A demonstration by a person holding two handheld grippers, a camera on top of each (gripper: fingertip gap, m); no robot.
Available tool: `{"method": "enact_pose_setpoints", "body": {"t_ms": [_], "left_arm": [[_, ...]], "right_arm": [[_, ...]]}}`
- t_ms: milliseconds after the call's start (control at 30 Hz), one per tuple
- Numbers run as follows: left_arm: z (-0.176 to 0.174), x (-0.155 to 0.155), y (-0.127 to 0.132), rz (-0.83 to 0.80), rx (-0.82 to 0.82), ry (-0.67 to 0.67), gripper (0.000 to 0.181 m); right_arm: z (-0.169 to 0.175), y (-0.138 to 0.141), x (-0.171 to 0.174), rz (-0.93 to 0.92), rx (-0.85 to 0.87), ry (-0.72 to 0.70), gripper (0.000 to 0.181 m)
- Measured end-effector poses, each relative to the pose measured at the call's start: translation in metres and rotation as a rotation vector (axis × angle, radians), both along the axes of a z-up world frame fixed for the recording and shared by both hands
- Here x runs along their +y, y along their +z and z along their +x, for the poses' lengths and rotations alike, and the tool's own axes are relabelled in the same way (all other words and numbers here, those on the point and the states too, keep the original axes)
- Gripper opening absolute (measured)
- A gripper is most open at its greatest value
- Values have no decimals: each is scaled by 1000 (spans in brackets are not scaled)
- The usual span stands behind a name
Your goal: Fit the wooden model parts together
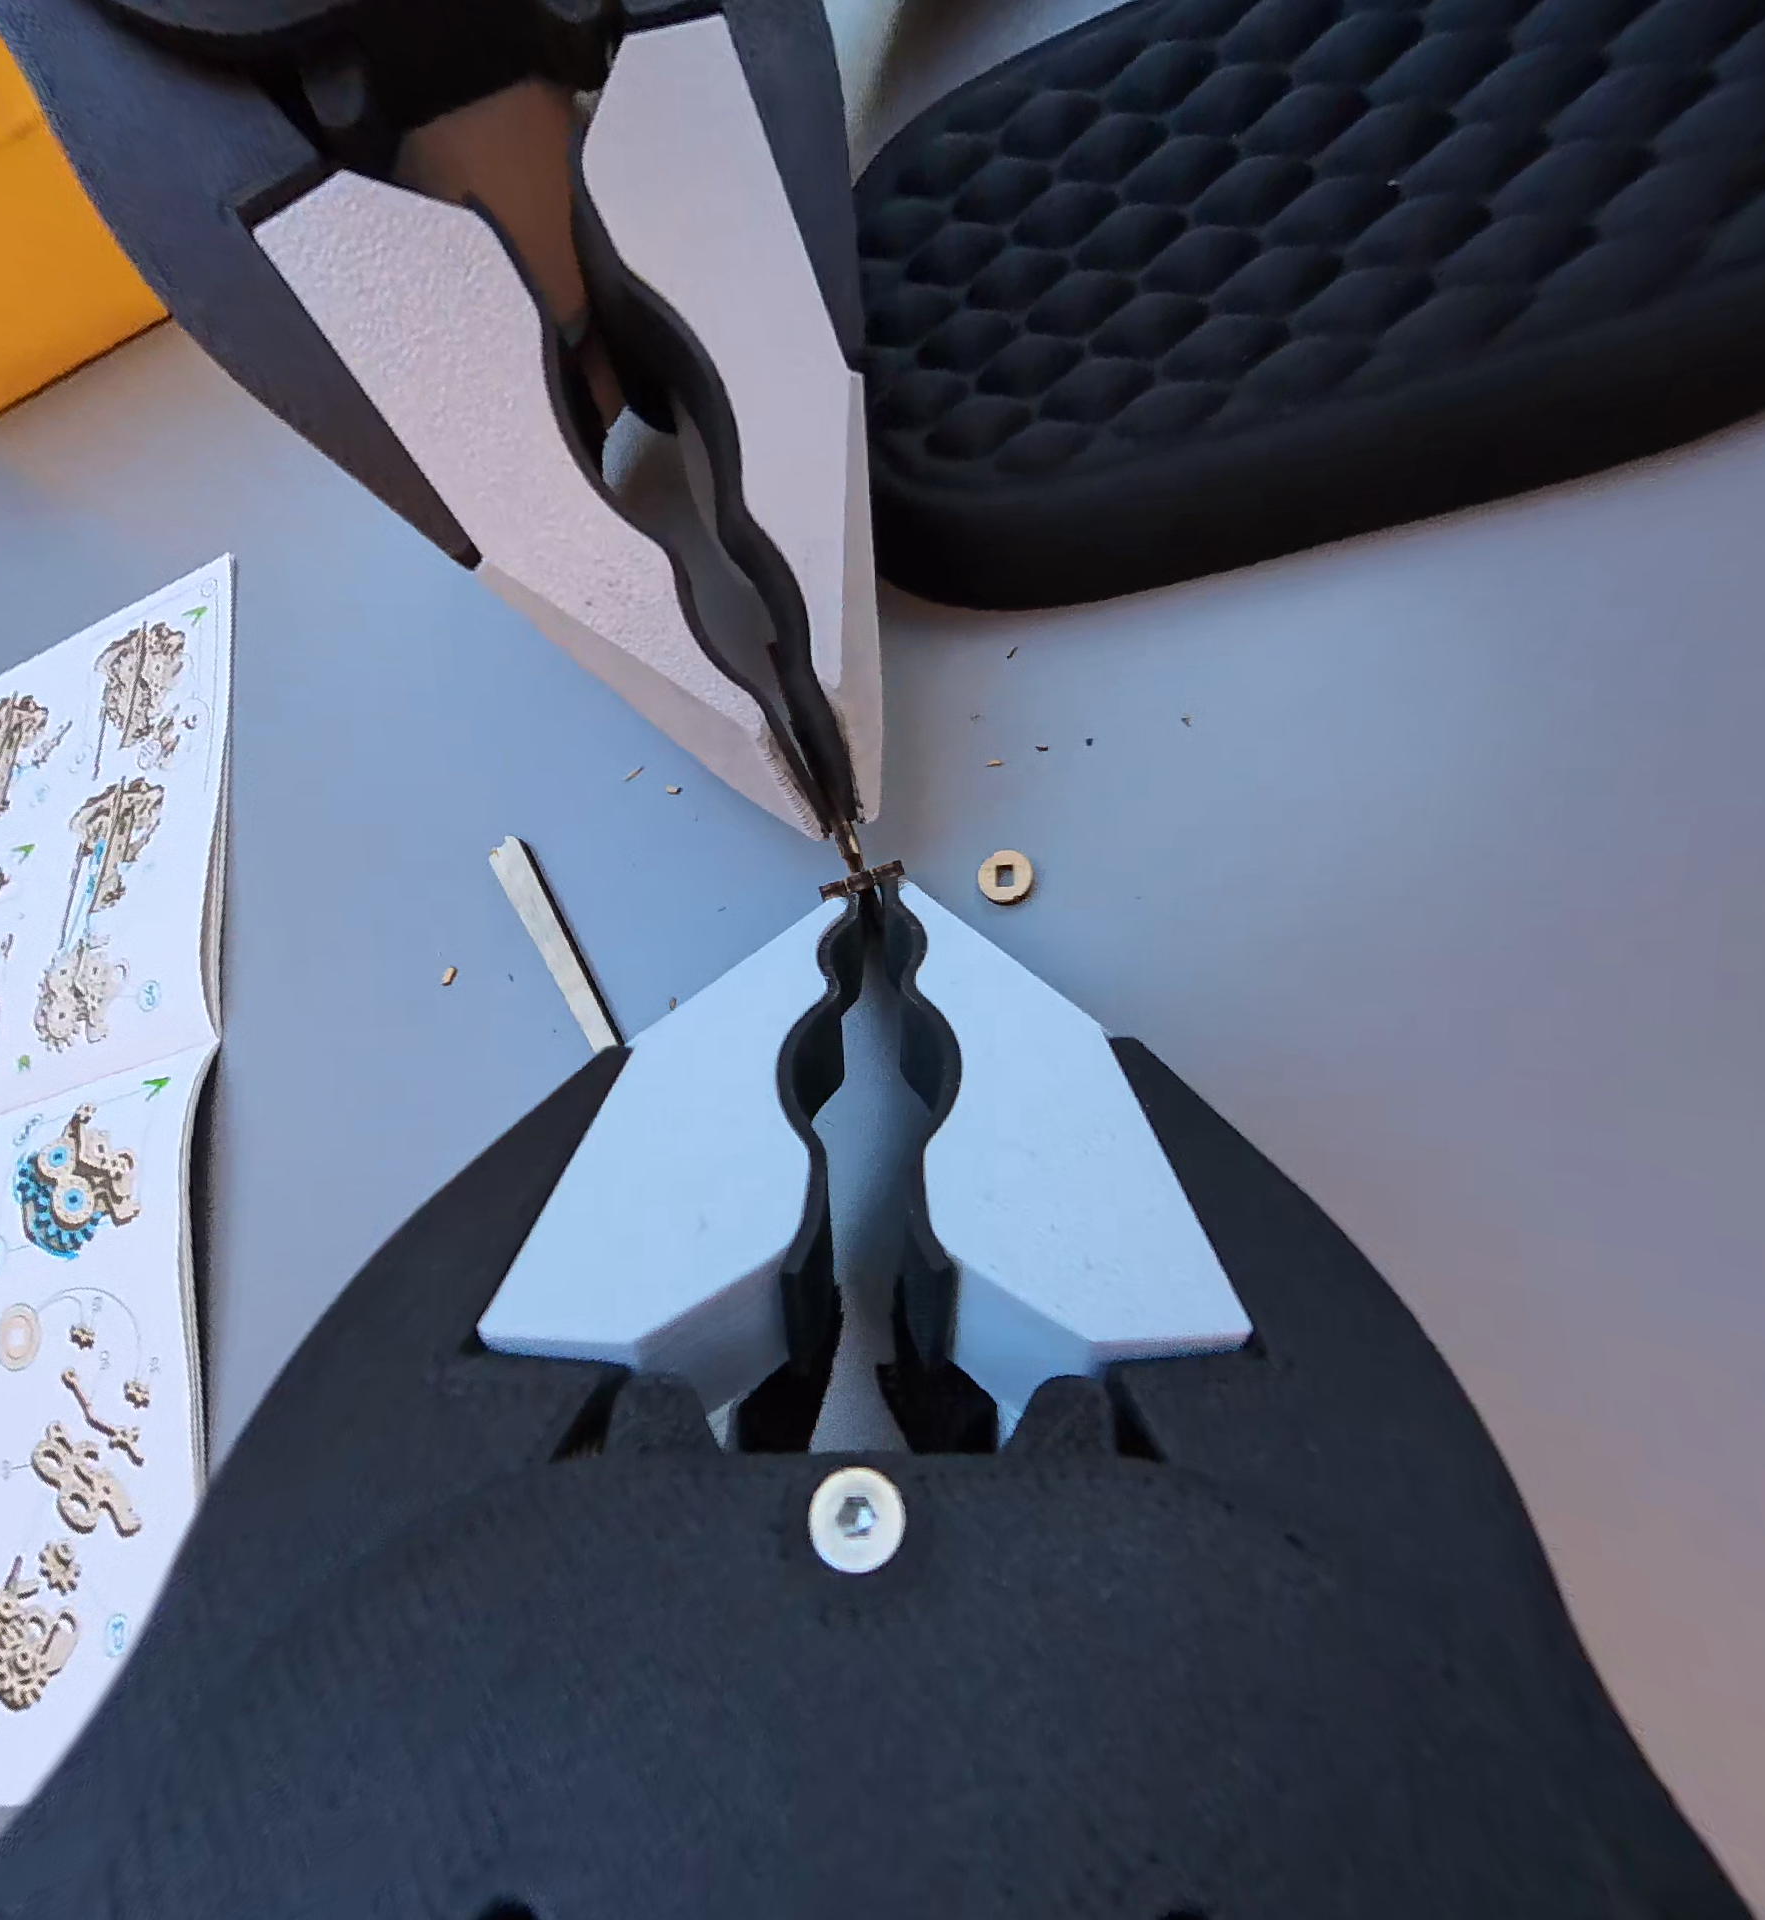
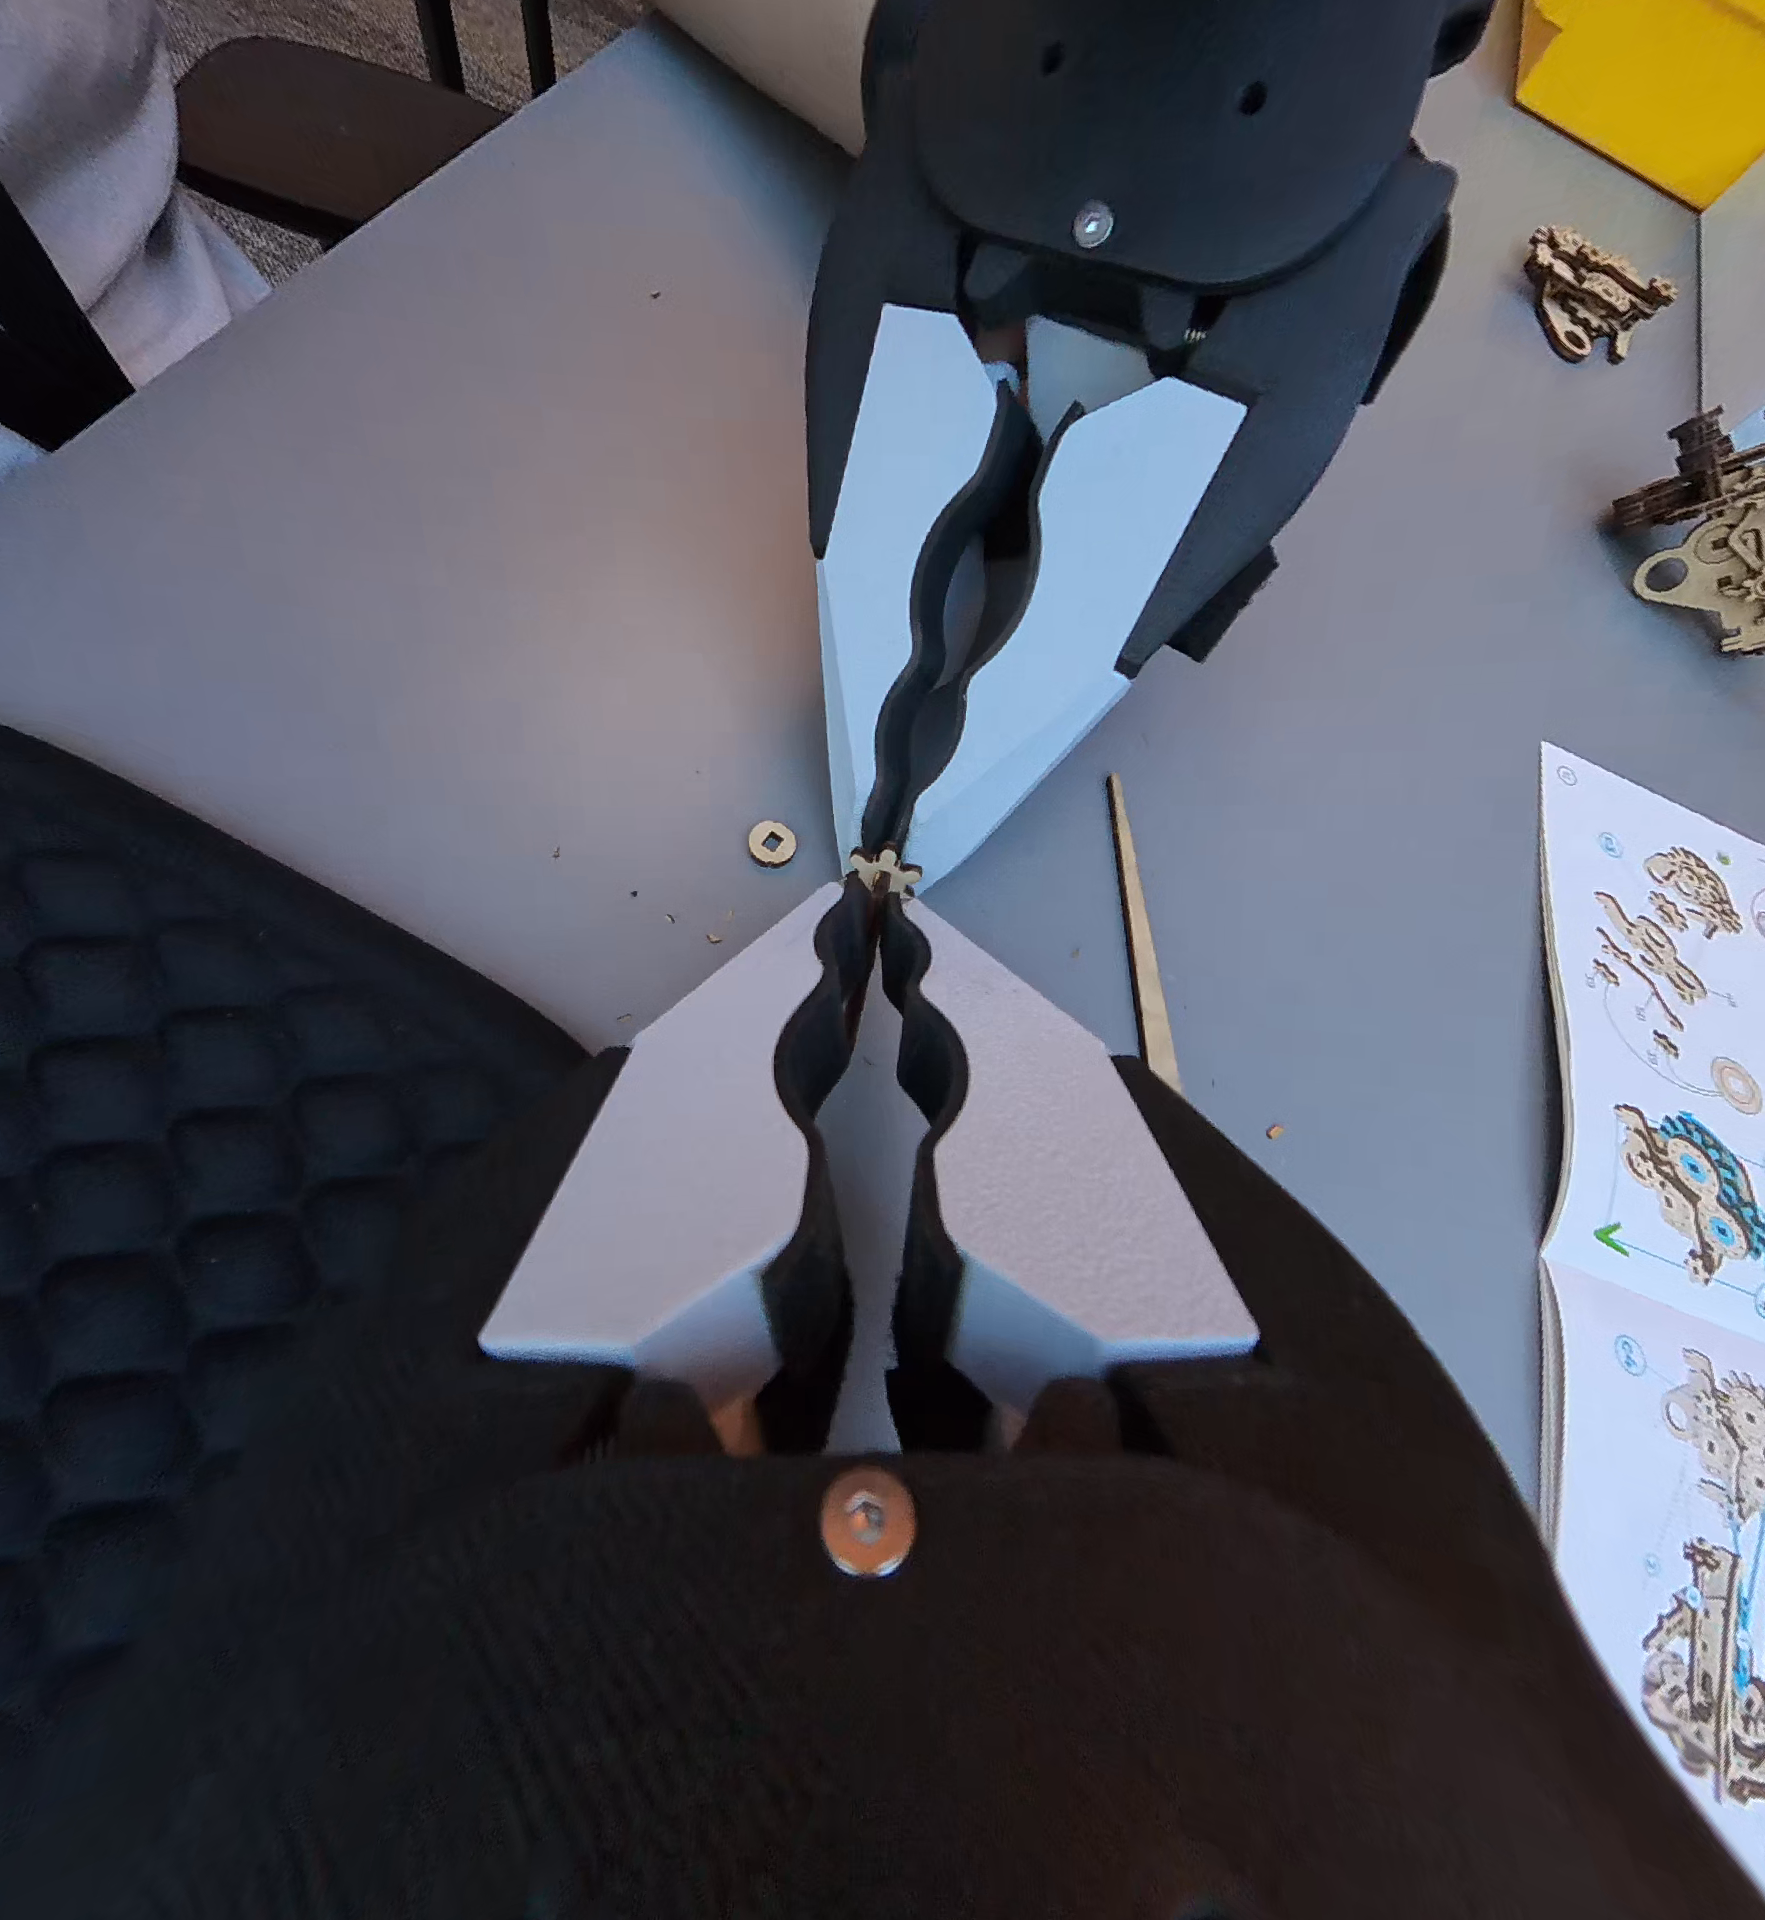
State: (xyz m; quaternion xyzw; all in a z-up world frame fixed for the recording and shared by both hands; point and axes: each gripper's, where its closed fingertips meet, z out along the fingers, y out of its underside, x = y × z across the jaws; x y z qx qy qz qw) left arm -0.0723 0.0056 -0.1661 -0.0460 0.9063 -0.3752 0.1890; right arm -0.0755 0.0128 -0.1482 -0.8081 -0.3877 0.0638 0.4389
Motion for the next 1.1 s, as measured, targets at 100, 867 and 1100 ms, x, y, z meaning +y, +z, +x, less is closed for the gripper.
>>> {"method": "enact_pose_setpoints", "body": {"t_ms": [100, 867, 1100], "left_arm": [[0, 0, 0, 12, -11, -21, 0], [15, 9, 32, -285, 60, 161, 0], [9, 5, 34, -301, 73, 122, 0]], "right_arm": [[0, 0, 0, -10, 19, 13, 0], [19, 37, 0, 221, 175, -166, 0], [14, 39, -2, 163, 266, -164, 0]]}}
